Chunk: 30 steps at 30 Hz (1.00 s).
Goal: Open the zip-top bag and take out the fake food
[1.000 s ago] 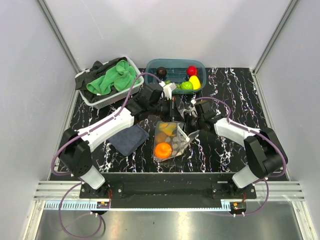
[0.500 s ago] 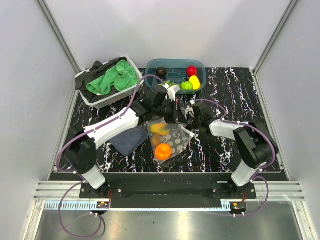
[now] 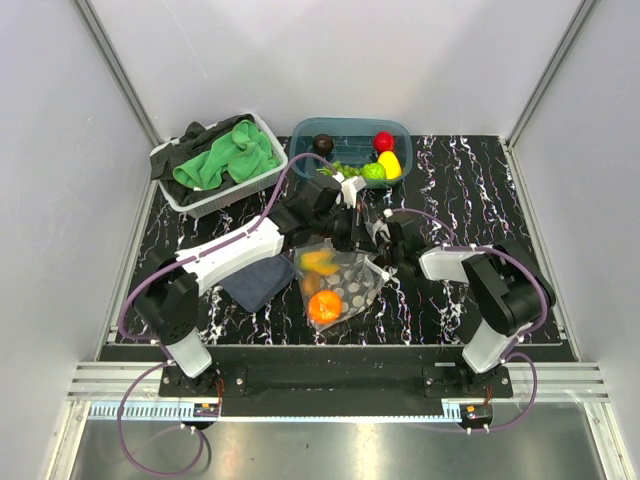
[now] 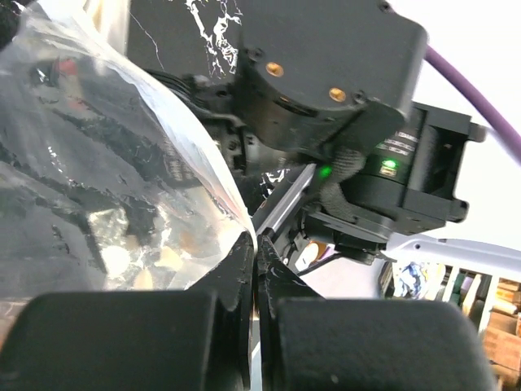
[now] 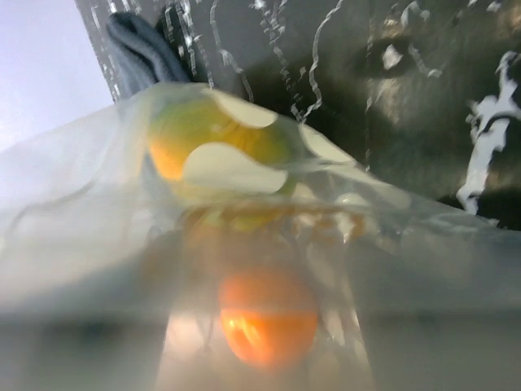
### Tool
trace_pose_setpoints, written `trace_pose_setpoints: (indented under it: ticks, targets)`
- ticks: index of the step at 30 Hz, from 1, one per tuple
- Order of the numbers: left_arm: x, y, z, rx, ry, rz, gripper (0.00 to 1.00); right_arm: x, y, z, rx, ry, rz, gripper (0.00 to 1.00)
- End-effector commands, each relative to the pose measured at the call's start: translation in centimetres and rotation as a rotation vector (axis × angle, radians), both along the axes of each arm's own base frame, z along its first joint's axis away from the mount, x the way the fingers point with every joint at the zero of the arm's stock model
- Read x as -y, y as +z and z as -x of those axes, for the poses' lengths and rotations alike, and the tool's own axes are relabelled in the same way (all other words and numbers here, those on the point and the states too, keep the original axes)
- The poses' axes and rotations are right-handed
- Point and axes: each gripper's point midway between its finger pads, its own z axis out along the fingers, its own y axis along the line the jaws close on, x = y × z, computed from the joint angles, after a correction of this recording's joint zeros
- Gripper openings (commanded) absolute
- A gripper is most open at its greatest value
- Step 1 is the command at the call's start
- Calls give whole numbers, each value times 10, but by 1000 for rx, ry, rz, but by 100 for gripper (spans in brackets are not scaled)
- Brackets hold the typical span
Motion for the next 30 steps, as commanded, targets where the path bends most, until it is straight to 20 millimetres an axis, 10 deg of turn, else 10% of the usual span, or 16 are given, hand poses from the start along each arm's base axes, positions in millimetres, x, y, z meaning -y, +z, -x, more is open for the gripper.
trace_pose_setpoints:
  ticks: [1, 8, 15, 23, 30]
  targets:
    - [-3, 31, 0, 101, -14, 26, 0, 1, 22, 2, 66, 14, -19, 88]
    - [-21, 34, -7, 160, -23, -78, 3, 8, 21, 9, 56, 3, 9, 87]
    - [-63, 70, -9, 286, 67, -76, 58, 6, 28, 5, 69, 7, 10, 88]
    - [-143, 22, -29, 196, 288, -169, 26, 2, 28, 5, 72, 35, -10, 88]
    - [-149, -41, -62, 92, 308, -265, 5, -1, 33, 6, 80, 52, -26, 88]
